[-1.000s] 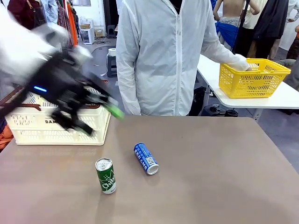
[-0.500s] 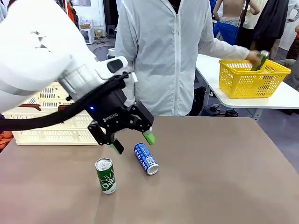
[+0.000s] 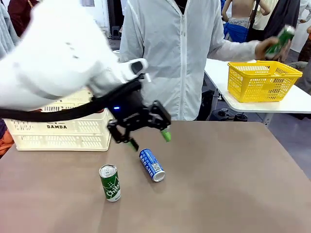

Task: Place the drinks into the Shopping basket.
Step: Pick up one drink and place it into the Shopping basket.

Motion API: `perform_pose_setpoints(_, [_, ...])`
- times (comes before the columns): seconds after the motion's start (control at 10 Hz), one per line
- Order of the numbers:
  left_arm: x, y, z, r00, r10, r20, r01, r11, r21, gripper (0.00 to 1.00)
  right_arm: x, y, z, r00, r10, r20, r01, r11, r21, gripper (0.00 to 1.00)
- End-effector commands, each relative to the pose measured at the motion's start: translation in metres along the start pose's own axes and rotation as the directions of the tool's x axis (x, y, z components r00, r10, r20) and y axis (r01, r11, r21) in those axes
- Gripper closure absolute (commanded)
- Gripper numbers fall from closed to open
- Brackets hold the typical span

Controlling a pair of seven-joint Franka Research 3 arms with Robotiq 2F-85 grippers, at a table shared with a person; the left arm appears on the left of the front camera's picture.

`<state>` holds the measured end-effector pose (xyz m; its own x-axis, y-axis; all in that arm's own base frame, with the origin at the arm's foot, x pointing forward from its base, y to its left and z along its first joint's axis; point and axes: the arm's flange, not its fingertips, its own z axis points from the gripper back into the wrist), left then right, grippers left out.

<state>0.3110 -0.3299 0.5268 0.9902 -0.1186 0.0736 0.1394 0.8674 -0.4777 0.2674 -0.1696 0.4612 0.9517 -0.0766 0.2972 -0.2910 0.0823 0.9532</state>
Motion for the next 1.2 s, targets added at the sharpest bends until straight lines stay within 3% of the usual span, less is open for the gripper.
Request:
perform_pose_setpoints(0.0, [0.065,-0.026,-0.03,0.991,0.097,0.089,-0.112,0.978,0.178,0.0,0.002,0.005,0.001,1.0,0.0,0.005,0.0,1.0,0.011,0.0])
perform_pose_setpoints(0.2, [0.099,-0.014,-0.062,0.997,0.067,0.047,-0.08,0.934,0.348,0.0,0.002,0.005,0.001,1.0,0.0,0.005,0.0,1.0,0.011,0.0])
perform_pose_setpoints(0.3, [0.106,-0.008,-0.072,0.998,0.058,0.034,-0.066,0.932,0.356,0.0,0.002,0.005,0.001,1.0,0.0,0.005,0.0,1.0,0.011,0.0])
perform_pose_setpoints(0.5, [0.12,0.002,-0.086,0.99,0.105,0.099,-0.133,0.931,0.341,0.0,0.002,0.005,0.001,1.0,0.0,0.005,0.0,1.0,0.011,0.0])
perform_pose_setpoints(0.6, [0.106,0.017,-0.084,0.997,0.038,0.063,-0.058,0.932,0.359,0.0,0.002,0.005,0.001,1.0,0.0,0.005,0.0,1.0,0.011,0.0])
perform_pose_setpoints(0.7, [0.106,0.017,-0.084,0.997,0.038,0.063,-0.058,0.932,0.359,0.0,0.002,0.005,0.001,1.0,0.0,0.005,0.0,1.0,0.011,0.0])
perform_pose_setpoints(1.1, [0.138,0.036,-0.125,0.982,0.143,0.123,-0.179,0.907,0.38,0.0,0.002,0.005,0.001,1.0,0.0,0.005,0.0,1.0,0.011,0.0])
